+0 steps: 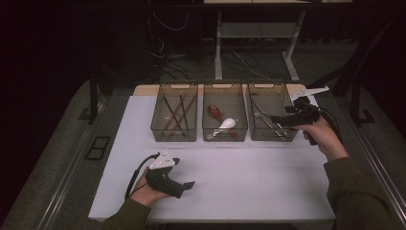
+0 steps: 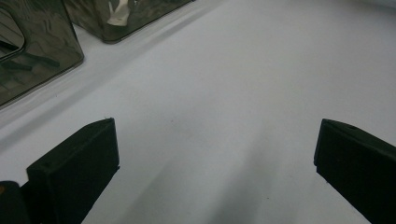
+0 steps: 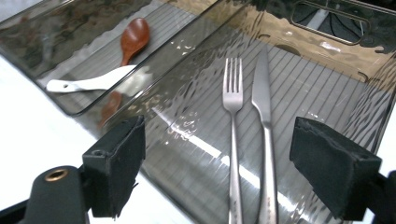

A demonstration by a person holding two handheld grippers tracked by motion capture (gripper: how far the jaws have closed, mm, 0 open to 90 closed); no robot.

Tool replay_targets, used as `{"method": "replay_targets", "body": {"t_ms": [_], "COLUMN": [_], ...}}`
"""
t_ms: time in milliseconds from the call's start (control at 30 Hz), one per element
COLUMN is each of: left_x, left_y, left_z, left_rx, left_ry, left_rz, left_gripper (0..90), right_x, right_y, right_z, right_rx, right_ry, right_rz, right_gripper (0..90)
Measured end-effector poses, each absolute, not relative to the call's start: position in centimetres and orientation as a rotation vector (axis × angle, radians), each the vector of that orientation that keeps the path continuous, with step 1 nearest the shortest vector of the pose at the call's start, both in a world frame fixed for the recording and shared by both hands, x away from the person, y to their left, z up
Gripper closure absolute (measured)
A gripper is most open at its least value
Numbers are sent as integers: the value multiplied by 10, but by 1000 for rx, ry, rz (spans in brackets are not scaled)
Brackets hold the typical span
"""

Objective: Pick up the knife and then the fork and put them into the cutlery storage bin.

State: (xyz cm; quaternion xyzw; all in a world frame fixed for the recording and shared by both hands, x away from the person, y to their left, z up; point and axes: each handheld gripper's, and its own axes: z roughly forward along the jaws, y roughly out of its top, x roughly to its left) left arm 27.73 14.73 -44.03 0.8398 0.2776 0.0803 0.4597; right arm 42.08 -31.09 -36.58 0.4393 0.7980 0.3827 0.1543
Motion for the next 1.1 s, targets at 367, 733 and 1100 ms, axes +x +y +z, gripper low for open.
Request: {"method": "replay_targets", "body": {"t_ms": [367,733,1100], "left_x": [278,277,276], "left_y": [151,152,152], "left_z": [-441,-441,-441], "left_rx": [2067,2071,2074], "left_ry": [684,684,679], "left_rz": [194,185,181], "left_gripper": [0,0,0], "right_x": [390,365,341], "right_y": [-310,-302,-297], "right_z": [-366,-380,-391], "right_rx": [1201,1147,1089], "right_ry": [2284,2313,2314], "right_rz": [1176,1194,1229], "right_gripper": [176,161,161]}}
